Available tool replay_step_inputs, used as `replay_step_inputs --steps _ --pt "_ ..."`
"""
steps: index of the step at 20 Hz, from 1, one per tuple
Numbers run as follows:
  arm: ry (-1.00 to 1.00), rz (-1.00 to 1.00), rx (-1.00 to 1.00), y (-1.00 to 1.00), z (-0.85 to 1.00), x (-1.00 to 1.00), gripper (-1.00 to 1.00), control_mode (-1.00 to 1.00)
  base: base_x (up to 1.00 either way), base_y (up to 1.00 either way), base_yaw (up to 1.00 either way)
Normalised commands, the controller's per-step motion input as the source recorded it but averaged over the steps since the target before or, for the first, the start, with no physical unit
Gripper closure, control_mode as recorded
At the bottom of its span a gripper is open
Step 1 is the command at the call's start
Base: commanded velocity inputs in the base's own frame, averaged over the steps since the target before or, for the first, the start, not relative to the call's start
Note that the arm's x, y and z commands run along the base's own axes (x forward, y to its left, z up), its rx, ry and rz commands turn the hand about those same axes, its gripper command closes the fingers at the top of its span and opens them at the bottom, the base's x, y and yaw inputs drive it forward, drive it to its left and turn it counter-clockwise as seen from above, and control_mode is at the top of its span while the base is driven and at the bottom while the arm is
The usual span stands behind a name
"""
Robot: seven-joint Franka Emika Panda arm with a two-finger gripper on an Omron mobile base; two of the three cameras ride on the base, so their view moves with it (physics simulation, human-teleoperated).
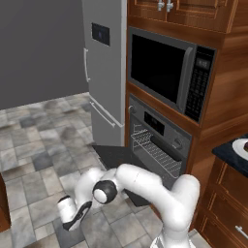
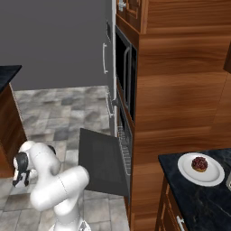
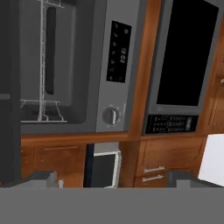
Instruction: Take the baked cake out of the oven and place it on the plate for cooling. Then close the oven door.
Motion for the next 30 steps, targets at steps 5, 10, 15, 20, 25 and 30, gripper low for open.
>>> replay_step_inputs --steps 5,10,15,20,25,30 --pt "0.0 -0.06 -0.07 0.0 -0.47 0.47 -1.0 -1.0 0.0 0.0 0.0" --pt "0.02 -0.03 0.0 0.0 -0.52 0.51 -1.0 -1.0 0.0 0.0 0.0" --pt "0.06 -0.01 0.0 0.0 -0.66 0.4 -1.0 -1.0 0.0 0.0 0.0" --pt "0.07 0.0 0.0 0.0 -0.65 0.23 -1.0 -1.0 0.0 0.0 0.0" --pt "0.06 0.0 0.0 0.0 -0.62 0.33 -1.0 -1.0 0.0 0.0 0.0" --pt "0.02 -0.01 0.0 0.0 -0.53 0.41 -1.0 -1.0 0.0 0.0 0.0"
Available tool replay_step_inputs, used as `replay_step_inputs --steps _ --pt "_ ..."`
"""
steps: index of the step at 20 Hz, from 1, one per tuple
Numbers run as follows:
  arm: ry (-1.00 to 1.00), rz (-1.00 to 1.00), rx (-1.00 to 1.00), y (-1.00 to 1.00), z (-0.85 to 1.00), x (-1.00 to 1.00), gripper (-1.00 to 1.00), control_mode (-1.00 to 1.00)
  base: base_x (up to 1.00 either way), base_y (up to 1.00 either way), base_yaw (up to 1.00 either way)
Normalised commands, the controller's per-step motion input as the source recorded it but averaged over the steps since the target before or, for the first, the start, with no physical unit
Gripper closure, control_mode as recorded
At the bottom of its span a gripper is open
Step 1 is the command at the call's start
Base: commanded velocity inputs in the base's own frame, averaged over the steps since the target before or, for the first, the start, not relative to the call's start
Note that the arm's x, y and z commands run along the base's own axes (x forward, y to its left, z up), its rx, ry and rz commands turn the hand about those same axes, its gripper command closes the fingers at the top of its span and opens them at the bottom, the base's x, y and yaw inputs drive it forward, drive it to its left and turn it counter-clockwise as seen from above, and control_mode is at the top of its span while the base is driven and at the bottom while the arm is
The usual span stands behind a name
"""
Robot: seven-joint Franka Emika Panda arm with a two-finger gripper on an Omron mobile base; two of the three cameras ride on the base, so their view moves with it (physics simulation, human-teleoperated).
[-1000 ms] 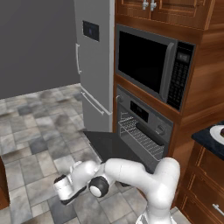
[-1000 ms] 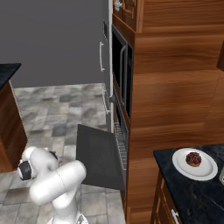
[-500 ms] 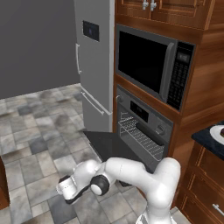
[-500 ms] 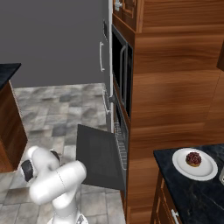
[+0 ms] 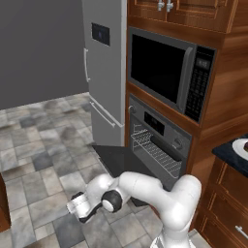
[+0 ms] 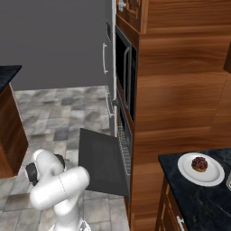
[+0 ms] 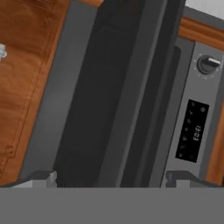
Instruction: Take the baked cake out of the oven and place it on the plate for cooling. Then close the oven door.
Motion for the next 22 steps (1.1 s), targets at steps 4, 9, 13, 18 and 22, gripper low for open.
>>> replay_step_inputs --steps 4,9,13,18,22 --pt "0.0 -0.01 0.0 0.0 -0.46 0.37 -1.0 -1.0 0.0 0.0 0.0" --pt "0.0 -0.02 0.0 0.0 -0.41 0.32 -1.0 -1.0 0.0 0.0 0.0" --pt "0.0 -0.04 -0.05 0.0 -0.35 0.27 -1.0 -1.0 0.0 0.0 0.0" --pt "0.0 -0.06 -0.1 -0.01 -0.3 0.25 -1.0 -1.0 0.0 0.0 0.0" --pt "0.0 -0.06 -0.11 -0.07 -0.28 0.23 -1.0 -1.0 0.0 0.0 0.0"
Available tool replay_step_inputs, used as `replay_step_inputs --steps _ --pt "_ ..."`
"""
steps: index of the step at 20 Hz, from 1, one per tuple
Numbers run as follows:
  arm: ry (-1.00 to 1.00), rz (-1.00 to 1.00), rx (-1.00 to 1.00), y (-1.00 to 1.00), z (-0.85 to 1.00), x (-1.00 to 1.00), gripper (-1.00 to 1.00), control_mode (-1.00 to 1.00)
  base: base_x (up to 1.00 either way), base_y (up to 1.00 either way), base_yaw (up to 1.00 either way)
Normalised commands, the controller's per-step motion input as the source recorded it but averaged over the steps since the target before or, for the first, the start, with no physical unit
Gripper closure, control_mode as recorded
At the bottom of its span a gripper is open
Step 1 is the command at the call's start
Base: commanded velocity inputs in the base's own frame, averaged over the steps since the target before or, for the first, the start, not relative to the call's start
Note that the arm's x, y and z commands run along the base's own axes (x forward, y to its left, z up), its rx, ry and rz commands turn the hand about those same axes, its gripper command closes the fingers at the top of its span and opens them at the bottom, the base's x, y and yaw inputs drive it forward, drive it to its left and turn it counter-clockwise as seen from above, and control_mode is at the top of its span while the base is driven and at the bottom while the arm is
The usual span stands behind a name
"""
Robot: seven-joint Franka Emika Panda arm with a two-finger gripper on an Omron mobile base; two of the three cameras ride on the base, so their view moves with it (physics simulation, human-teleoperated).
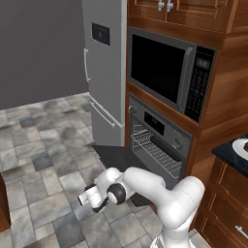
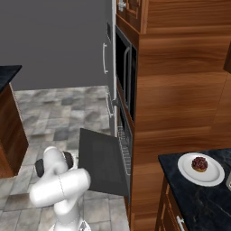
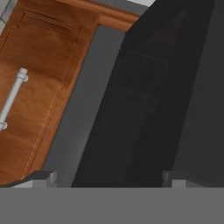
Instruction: Take the baked cake out of the oven and place it on the plate for cooling. Then close the oven door.
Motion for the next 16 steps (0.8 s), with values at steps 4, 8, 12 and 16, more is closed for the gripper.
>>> replay_step_inputs --steps 4,8,12,16 --pt "0.0 -0.07 -0.14 -0.1 -0.24 0.21 -1.0 -1.0 0.0 0.0 0.0" --pt "0.0 -0.09 -0.14 -0.21 -0.1 0.17 -1.0 -1.0 0.0 0.0 0.0" --pt "0.0 -0.12 -0.14 -0.42 0.0 0.16 -1.0 -1.0 0.0 0.0 0.0" --pt "0.0 -0.14 -0.15 -0.56 0.08 0.19 -1.0 -1.0 0.0 0.0 0.0"
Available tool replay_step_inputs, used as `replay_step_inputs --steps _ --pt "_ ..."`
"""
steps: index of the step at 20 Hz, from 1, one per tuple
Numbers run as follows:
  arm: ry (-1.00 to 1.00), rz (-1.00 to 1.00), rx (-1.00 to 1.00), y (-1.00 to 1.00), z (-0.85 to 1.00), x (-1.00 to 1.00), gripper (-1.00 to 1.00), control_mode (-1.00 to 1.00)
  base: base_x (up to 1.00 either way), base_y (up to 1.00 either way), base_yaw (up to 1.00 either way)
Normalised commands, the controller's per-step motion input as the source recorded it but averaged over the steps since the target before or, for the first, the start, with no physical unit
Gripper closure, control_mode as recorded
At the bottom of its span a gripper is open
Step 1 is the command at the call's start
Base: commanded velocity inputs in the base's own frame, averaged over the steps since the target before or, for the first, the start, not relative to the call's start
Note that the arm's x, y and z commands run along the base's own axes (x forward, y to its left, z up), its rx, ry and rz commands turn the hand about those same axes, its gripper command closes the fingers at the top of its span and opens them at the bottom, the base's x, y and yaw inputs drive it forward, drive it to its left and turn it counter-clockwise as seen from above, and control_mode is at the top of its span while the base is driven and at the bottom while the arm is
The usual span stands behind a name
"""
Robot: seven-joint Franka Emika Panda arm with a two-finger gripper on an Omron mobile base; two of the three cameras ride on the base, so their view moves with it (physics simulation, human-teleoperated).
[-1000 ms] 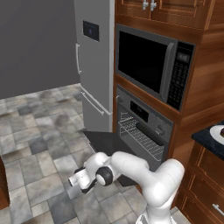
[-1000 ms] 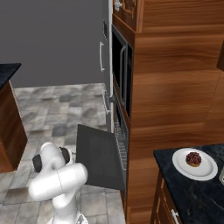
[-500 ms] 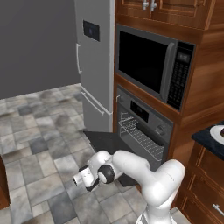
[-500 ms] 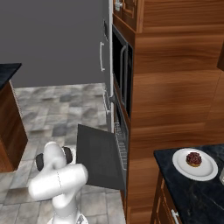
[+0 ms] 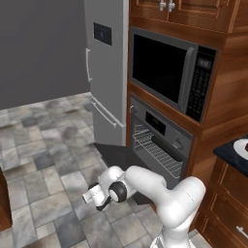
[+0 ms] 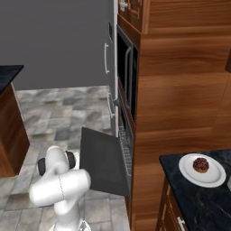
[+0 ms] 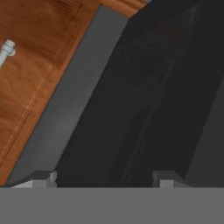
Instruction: Take the baked cake out of the oven and place it on the plate for cooling. Then close the oven door.
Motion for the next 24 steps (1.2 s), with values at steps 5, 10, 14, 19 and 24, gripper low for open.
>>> replay_step_inputs --steps 5,10,14,19,24 --pt "0.0 -0.15 -0.17 -0.67 0.25 0.35 -1.0 -1.0 0.0 0.0 0.0" --pt "0.0 -0.15 -0.19 -0.83 0.42 0.4 -1.0 -1.0 0.0 0.0 0.0" --pt "0.0 -0.18 -0.22 -0.92 0.51 0.44 -1.0 -1.0 0.0 0.0 0.0" --pt "0.0 -0.17 -0.19 -0.99 0.58 0.53 -1.0 -1.0 0.0 0.0 0.0" --pt "0.05 -0.14 -0.09 -1.0 0.56 0.57 -1.0 -1.0 0.0 0.0 0.0"
